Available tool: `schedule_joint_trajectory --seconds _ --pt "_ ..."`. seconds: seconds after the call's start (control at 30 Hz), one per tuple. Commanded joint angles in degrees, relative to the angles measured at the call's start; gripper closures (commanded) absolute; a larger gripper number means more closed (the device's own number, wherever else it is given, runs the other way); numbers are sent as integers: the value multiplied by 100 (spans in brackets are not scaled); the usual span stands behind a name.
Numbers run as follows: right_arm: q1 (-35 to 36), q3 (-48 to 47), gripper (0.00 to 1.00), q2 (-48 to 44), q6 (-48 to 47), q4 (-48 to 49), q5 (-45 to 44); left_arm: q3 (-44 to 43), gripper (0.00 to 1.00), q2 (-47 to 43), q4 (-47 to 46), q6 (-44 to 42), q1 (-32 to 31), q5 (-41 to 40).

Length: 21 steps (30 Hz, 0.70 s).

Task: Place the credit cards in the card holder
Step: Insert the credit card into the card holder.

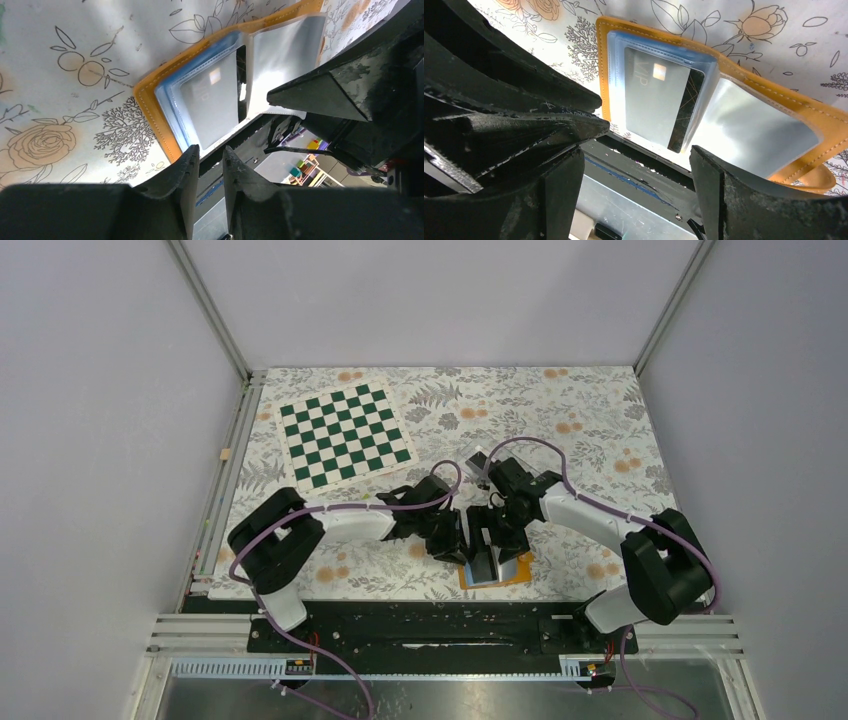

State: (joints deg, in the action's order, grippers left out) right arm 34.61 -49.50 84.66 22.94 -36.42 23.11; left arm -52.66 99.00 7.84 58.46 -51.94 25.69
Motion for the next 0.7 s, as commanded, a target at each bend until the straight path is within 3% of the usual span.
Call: schedule_joint_trajectory --seconds 0.0,0.23,0.5,0.67 --pt "62 82 18 25 -28 65 -63 -7 76 -59 -302 104 17 -156" --pt "63 194 33 391 0 331 -89 -474 84 277 1083 -277 7 -621" --pt "76 126 36 683 -92 344 -201 -612 88 638 1106 -315 -47 -465" --pt "135 126 51 711 8 543 187 -680 91 660 1097 -344 -53 -456"
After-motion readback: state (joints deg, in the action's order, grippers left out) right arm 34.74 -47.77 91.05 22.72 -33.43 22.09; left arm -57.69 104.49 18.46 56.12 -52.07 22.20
